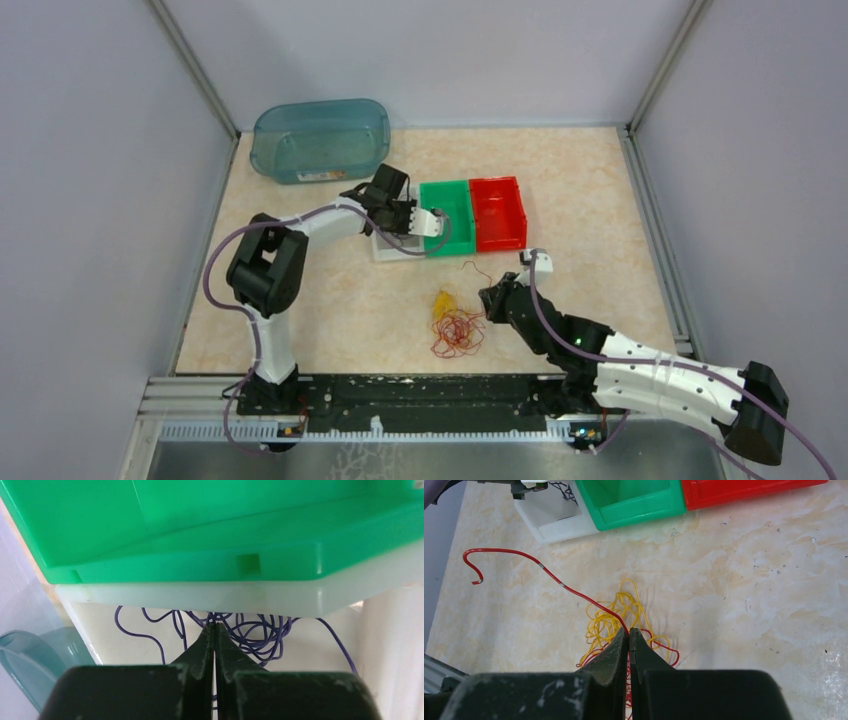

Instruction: Untangle the cables

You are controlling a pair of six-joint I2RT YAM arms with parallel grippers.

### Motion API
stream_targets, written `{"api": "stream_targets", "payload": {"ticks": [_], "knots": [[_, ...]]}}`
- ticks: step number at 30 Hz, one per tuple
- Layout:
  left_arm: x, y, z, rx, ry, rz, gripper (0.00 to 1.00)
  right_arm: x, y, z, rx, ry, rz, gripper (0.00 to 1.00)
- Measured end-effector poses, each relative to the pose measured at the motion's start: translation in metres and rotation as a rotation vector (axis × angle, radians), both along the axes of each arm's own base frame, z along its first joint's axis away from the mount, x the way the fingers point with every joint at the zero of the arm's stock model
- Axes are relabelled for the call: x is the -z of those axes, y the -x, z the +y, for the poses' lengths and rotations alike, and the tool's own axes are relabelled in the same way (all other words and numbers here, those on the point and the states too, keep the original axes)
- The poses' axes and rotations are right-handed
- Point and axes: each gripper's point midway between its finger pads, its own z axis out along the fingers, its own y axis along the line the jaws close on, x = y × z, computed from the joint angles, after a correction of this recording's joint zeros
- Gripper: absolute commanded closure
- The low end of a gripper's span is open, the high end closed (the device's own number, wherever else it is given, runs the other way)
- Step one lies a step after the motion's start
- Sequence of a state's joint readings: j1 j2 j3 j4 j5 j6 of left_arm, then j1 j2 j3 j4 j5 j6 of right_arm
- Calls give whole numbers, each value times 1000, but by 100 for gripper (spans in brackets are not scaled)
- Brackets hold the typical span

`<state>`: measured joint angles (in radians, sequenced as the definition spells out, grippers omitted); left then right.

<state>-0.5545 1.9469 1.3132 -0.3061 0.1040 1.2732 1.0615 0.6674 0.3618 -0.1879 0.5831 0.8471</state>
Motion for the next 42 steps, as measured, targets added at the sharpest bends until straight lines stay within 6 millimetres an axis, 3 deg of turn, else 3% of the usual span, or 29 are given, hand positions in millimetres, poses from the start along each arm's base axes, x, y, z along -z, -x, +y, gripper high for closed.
{"api": "stream_targets", "payload": {"ticks": [7, 12, 17, 22, 29, 36, 42], "knots": [[-19, 10, -17, 52, 71, 74, 68, 0, 0, 0, 1, -3, 1, 100], [-61, 25, -31, 156, 133, 91, 34, 0, 0, 0, 2, -6, 3, 100], [-87, 33, -33, 201, 150, 83, 21, 0, 0, 1, 3, -11, 5, 100], [-94, 35, -27, 198, 143, 112, 21, 0, 0, 1, 4, -11, 5, 100], [-115, 17, -5, 148, 146, 89, 40, 0, 0, 1, 3, -12, 5, 100], [-94, -4, 41, 70, 56, 59, 54, 0, 0, 1, 3, -12, 5, 100], [-72, -17, 44, 55, 34, 33, 74, 0, 0, 1, 3, -11, 6, 100]]}}
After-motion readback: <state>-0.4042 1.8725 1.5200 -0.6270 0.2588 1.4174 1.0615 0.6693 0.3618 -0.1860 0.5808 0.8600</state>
